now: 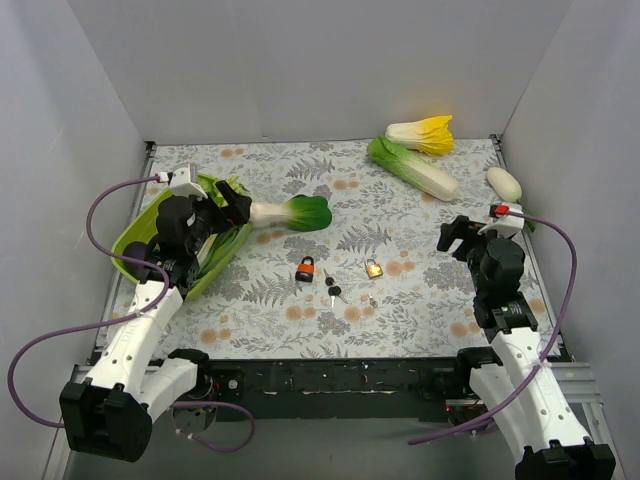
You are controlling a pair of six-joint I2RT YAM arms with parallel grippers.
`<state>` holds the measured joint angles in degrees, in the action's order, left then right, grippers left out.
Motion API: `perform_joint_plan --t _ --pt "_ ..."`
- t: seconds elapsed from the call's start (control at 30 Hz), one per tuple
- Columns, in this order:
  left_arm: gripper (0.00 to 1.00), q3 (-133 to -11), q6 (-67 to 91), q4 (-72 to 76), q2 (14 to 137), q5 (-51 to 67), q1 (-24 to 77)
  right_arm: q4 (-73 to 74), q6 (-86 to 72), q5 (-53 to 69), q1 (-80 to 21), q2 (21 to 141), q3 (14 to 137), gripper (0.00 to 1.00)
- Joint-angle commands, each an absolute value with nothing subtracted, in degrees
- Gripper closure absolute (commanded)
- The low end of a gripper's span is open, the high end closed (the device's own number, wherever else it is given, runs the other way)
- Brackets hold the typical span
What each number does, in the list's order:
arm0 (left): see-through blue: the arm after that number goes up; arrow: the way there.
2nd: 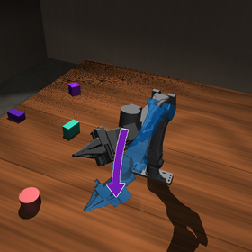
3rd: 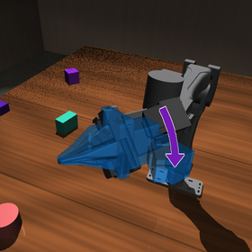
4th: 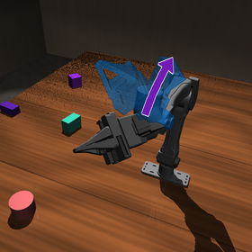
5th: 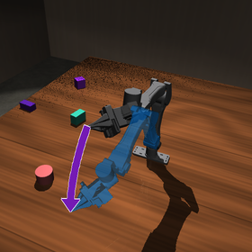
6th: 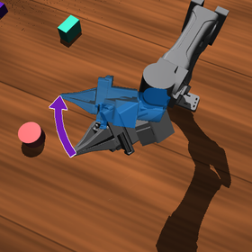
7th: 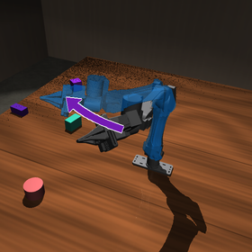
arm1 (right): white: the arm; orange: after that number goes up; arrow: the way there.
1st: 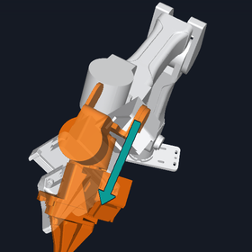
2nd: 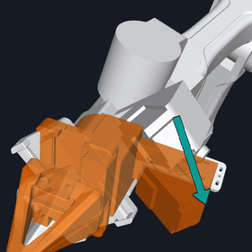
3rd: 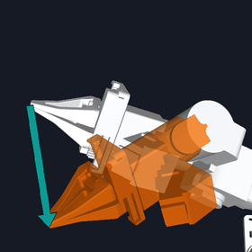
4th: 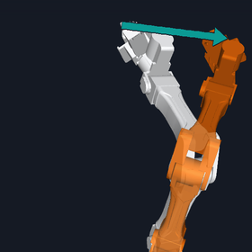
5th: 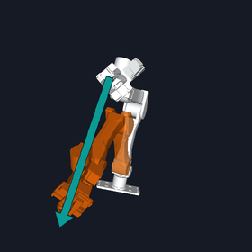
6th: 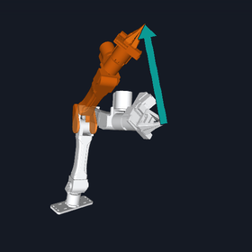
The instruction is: Unlock with the key
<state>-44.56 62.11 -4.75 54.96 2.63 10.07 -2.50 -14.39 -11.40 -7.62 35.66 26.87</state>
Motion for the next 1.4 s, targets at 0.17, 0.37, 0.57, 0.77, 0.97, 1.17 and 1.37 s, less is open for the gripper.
perform_joint_plan --t 0.17,0.37,0.57,0.77,0.97,1.17,1.37 --pt "0.02 -46.58 68.82 -6.33 54.93 -1.84 9.84 -1.59 -13.62 -8.01 -7.56 35.94 32.25 0.20" --pt "0.02 -50.09 68.73 -9.13 57.39 -6.85 9.84 -0.09 -13.62 -1.95 -7.91 38.67 35.15 0.30" --pt "0.02 -57.03 65.13 -13.62 63.54 -3.44 9.93 4.13 -12.75 -3.15 -13.52 41.39 37.00 0.35" --pt "0.02 -59.33 66.71 -11.78 67.40 6.67 10.11 6.41 -11.34 -14.83 -30.56 47.80 39.81 0.33" --pt "0.02 -53.00 63.99 -8.17 66.45 4.24 10.37 5.37 -15.90 -24.48 -48.23 60.72 43.67 0.35" --pt "0.02 -50.27 63.63 -6.68 64.69 4.04 10.63 -2.19 -16.96 -20.94 -56.86 75.92 48.07 0.38" --pt "0.02 -50.98 63.10 -7.82 65.83 4.22 10.72 -2.72 -17.84 -20.30 -57.39 84.02 51.42 0.44"
